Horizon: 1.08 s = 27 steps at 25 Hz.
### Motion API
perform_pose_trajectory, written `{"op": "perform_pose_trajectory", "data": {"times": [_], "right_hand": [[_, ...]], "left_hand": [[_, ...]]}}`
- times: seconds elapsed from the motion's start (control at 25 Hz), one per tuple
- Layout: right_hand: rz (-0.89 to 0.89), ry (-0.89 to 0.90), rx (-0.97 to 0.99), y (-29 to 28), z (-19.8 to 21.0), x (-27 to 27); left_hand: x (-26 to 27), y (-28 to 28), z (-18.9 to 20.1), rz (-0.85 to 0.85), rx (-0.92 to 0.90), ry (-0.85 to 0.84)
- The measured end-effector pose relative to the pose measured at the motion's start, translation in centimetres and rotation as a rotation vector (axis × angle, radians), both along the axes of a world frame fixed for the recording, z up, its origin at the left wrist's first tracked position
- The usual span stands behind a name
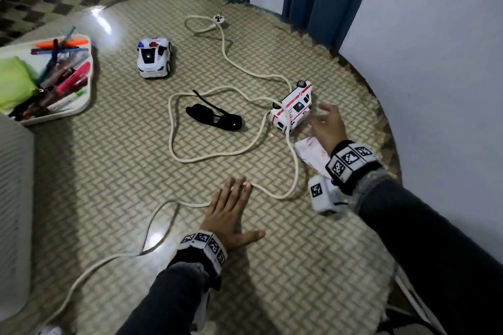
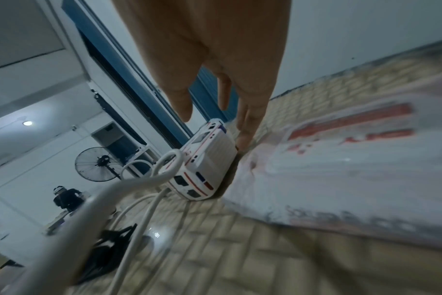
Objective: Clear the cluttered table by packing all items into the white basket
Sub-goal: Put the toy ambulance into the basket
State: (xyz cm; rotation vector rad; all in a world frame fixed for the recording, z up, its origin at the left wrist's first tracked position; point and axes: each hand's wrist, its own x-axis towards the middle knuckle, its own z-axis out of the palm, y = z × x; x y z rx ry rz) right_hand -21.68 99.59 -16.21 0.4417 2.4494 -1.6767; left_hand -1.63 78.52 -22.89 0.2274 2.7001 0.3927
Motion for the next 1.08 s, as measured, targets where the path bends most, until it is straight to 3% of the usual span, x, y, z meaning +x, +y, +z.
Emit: {"op": "perform_pose_trajectory", "data": {"times": [0.2,0.4,0.6,0.92,1.08], "right_hand": [[0.077,-0.04,0.049,-1.8,-2.0,-3.6],[0.02,-0.017,-0.123,-2.1,-2.6,-3.9],[0.022,0.036,-0.123,-2.2,-2.0,-2.9],[0.053,0.433,0.086,-0.5,4.3,1.5],[0.044,0.534,0.039,0.3,8.3,6.7]], "left_hand": [[-0.2,0.0,0.2,0.001,0.013,-0.017],[-0.2,0.1,0.5,0.006,0.015,-0.043],[-0.2,0.0,0.5,0.001,-0.003,-0.054],[-0.3,0.1,0.7,0.006,0.015,-0.074],[-0.4,0.0,0.6,0.004,0.035,-0.084]]}}
